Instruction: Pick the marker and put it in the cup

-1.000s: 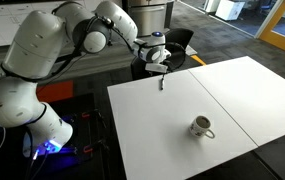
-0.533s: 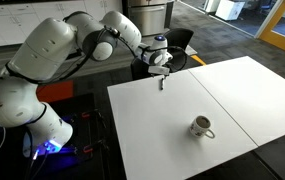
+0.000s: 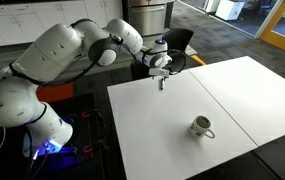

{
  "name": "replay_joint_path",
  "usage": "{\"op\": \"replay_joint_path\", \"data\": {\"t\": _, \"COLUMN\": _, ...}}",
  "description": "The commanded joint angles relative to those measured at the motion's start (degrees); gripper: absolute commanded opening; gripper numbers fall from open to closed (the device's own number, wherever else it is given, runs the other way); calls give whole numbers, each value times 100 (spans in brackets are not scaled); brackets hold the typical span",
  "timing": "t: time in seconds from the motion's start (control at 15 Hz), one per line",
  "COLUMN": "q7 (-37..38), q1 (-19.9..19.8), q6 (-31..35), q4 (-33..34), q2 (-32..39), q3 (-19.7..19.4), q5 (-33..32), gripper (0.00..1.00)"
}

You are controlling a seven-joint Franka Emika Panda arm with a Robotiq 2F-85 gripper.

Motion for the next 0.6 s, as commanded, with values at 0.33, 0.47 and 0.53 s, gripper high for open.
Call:
{"op": "replay_joint_path", "data": {"t": 0.33, "q7": 13, "q1": 157, "q6": -442, "q4": 537, "q2": 350, "q3": -255, "q5": -329, "gripper": 100}}
{"op": "replay_joint_path", "data": {"t": 0.47, "q7": 15, "q1": 161, "q6": -533, "q4": 623, "q2": 407, "q3": -275, "q5": -338, "gripper": 100}}
{"op": "replay_joint_path", "data": {"t": 0.53, "q7": -1, "q1": 155, "q6": -584, "q4": 680, "q2": 444, "q3": -275, "q5": -332, "gripper": 100}}
